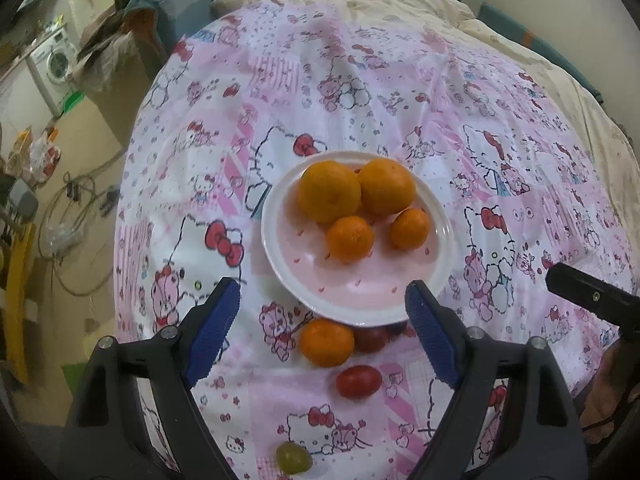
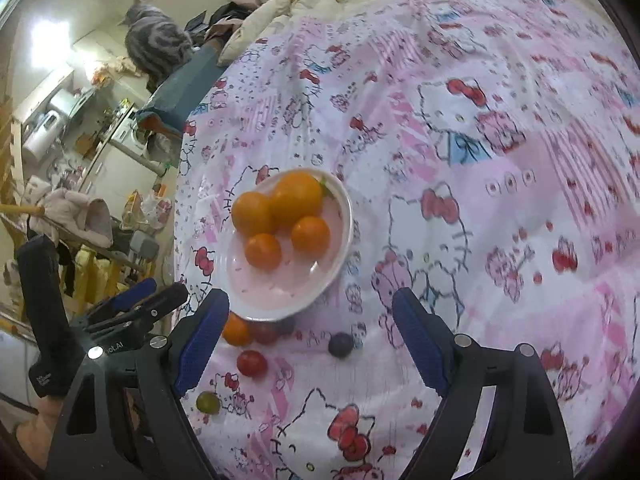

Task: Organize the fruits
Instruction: 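Move the right tool to the dark grape and close around it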

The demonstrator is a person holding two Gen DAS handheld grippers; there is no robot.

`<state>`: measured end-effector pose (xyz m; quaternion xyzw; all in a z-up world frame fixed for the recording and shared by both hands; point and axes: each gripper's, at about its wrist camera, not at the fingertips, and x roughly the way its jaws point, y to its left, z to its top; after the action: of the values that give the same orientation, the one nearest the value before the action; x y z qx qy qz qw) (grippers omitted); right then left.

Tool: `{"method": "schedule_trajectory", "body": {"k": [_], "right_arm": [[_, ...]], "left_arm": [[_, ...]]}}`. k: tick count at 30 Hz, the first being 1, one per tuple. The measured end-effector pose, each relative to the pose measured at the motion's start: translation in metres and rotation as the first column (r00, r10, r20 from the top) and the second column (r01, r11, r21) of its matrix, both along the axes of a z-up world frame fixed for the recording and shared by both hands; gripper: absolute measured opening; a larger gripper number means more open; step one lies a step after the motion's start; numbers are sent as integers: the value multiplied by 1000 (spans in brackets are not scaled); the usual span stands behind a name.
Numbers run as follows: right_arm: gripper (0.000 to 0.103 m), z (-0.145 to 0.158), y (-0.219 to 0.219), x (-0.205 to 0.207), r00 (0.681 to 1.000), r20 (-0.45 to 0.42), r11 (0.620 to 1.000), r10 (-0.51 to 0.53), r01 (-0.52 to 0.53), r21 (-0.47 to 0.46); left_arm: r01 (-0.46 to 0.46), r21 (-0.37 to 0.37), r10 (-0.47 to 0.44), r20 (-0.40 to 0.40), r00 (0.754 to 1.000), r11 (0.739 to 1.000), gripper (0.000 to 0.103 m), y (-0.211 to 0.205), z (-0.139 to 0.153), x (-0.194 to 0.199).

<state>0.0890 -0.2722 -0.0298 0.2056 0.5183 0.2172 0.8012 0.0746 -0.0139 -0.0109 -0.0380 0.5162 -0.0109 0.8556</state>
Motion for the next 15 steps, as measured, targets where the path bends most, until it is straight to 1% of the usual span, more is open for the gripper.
{"method": "schedule_trajectory", "body": {"k": [3,9,12,15], "right_arm": [[86,-6,-5,-4,999,-33,1000,-14,15,28],[86,-18,-7,-3,997,-77,999,-32,35,39],[86,-31,-4,2,992,-117,998,-42,46,34],[86,-51,3,6,982,-184,999,-41,45,16]], "left_arm": [[-22,-24,22,-5,1000,999,82,6,0,-6],[-74,-50,75,2,997,996,82,18,0,-14],[-120,-85,118,-31,993,989,82,30,-6,-9],[-166,-113,162,-45,986,980,82,40,-9,-7]]}}
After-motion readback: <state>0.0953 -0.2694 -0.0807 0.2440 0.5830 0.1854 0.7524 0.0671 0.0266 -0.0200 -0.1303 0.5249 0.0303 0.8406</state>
